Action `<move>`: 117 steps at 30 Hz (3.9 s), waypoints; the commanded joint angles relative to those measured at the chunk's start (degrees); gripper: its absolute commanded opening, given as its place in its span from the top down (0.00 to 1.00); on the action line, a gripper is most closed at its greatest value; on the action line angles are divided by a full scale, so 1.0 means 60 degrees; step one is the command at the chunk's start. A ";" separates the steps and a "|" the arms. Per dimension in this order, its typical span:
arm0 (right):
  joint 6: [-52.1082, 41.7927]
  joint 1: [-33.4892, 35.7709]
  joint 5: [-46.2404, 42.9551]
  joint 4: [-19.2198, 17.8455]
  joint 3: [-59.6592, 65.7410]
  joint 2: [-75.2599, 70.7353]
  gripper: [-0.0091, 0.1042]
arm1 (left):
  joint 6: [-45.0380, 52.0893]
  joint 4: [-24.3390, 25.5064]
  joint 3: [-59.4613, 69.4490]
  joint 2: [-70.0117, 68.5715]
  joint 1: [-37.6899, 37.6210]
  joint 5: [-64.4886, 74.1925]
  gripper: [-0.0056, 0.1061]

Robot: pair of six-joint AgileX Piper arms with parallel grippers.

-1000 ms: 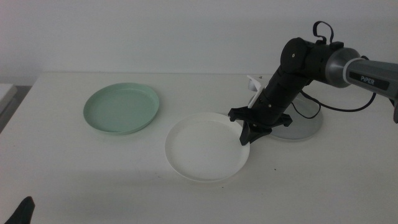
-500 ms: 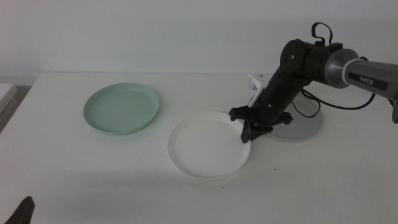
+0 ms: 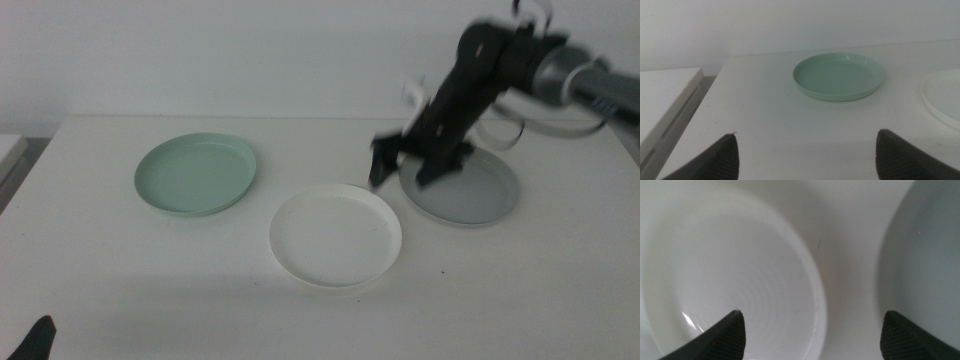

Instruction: Stack the three bowls on top of each other.

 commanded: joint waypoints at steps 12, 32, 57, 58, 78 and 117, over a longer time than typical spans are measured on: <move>0.1498 -0.2439 0.0742 -0.2516 -0.3220 -0.0435 0.23 | -0.0039 0.0000 -0.0002 -0.0035 -0.0022 -0.0112 0.11; 0.1458 -0.2982 0.0742 -0.2126 -0.3086 0.2642 0.28 | -0.0040 0.0000 -0.0002 -0.0035 -0.0022 -0.0112 0.11; 0.1270 -0.3134 0.0742 -0.0690 -0.1916 -0.0527 0.94 | -0.0039 0.0000 -0.0002 -0.0035 -0.0022 -0.0112 0.11; 0.1034 -0.3032 0.0742 -0.0406 -0.1491 -0.0831 0.94 | -0.0039 0.0000 -0.0002 -0.0035 -0.0022 -0.0112 0.11; 0.1455 0.0520 -0.1893 0.0066 0.2398 -0.1146 0.94 | -0.0041 0.0000 -0.0002 -0.0035 -0.0022 -0.0112 0.11; -0.1606 -0.0768 0.0742 -0.0028 0.0343 -0.6924 0.10 | -0.0039 0.0000 -0.0002 -0.0035 -0.0022 -0.0112 0.11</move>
